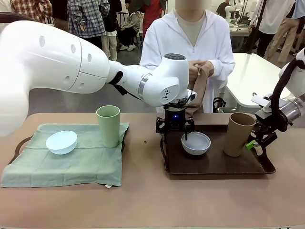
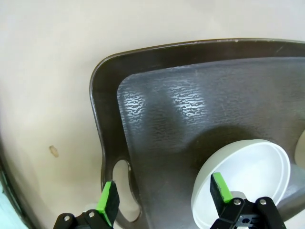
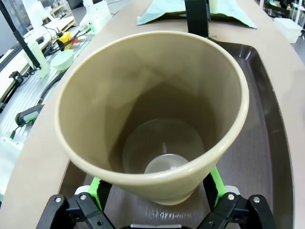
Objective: Set up a tray with a mat and arrange the tableware.
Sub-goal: Pick up the Picnic Bowl and Reusable plastic cup from the Handle tray in front of the human's position and hold them in the air, then place the Picnic Bowl and Reusable plastic cup back onto the Handle tray in front of the human's position.
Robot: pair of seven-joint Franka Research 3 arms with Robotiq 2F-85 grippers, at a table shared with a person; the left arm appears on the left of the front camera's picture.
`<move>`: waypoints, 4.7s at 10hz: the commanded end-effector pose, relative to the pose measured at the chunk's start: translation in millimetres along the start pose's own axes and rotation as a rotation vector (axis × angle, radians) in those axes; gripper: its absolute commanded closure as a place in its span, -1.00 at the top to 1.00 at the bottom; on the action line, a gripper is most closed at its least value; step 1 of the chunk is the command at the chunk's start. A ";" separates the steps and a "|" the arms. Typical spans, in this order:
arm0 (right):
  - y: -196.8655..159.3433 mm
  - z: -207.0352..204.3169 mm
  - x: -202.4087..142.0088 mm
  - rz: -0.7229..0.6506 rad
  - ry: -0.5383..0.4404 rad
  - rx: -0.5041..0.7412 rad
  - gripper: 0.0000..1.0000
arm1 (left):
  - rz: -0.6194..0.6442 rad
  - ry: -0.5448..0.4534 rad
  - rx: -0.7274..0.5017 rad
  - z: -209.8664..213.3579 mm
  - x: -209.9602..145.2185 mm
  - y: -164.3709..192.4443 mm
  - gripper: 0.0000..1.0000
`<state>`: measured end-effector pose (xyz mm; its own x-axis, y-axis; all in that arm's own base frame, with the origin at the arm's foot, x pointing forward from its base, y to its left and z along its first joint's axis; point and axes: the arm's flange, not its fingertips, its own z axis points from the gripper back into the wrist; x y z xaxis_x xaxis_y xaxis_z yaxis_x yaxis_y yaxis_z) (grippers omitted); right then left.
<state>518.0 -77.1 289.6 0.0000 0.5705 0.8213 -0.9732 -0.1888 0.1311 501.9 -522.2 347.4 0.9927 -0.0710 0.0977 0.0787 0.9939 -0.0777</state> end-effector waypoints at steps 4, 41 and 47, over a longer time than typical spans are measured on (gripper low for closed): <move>-4.5 -25.9 0.1 0.003 -0.012 -0.057 1.00 | 0.028 -0.034 0.047 -2.4 0.7 -4.1 1.00; 97.6 116.1 194.2 0.114 0.011 -0.164 -1.00 | -0.052 -0.082 -0.134 222.1 -92.6 -28.5 -1.00; 97.6 116.1 194.2 0.114 0.011 -0.164 -1.00 | -0.052 -0.082 -0.134 222.1 -92.6 -28.5 -1.00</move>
<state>448.3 -79.3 526.8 -0.1013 0.5707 0.8149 -0.9922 -0.1177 -0.0409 386.6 -526.0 558.9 0.9784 -0.0976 0.1822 0.1342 0.9703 -0.2010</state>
